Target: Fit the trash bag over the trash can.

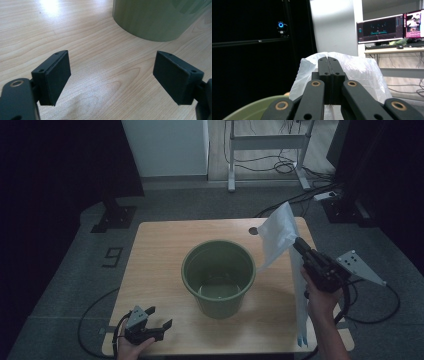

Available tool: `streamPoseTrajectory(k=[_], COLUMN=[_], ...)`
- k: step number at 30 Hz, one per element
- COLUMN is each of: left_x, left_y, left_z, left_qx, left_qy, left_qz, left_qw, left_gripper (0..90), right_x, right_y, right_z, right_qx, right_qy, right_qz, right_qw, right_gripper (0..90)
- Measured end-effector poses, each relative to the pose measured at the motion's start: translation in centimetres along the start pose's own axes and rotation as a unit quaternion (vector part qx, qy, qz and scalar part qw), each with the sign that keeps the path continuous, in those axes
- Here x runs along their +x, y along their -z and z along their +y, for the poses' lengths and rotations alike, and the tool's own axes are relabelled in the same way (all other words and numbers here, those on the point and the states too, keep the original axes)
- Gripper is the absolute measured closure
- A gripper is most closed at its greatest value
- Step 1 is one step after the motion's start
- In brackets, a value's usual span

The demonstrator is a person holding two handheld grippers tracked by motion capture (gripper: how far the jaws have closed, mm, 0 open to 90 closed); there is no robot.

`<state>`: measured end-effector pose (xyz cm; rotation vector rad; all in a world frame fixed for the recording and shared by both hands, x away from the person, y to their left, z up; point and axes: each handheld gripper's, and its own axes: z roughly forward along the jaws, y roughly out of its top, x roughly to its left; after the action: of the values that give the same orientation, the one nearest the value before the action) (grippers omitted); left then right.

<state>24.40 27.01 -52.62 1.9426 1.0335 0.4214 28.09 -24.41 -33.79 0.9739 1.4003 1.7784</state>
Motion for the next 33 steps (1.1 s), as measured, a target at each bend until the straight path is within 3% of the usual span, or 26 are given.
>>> streamPoseTrajectory(k=[14,33], left_x=[0.0,0.1], left_y=[-0.3,-0.3], left_z=[-0.1,-0.2], left_qx=[0.005,0.008], left_qy=[0.0,0.001], left_qz=[-0.003,-0.003], left_qw=[1.0,1.0], left_gripper=[14.3,14.3], right_x=[2.2,4.9], right_y=[0.7,0.0], right_z=[3.1,-0.1], right_qx=[-0.033,-0.001], right_qy=[0.011,0.006], right_qz=[0.027,0.07], right_qw=[0.999,0.9975], right_gripper=[89.4,89.3])
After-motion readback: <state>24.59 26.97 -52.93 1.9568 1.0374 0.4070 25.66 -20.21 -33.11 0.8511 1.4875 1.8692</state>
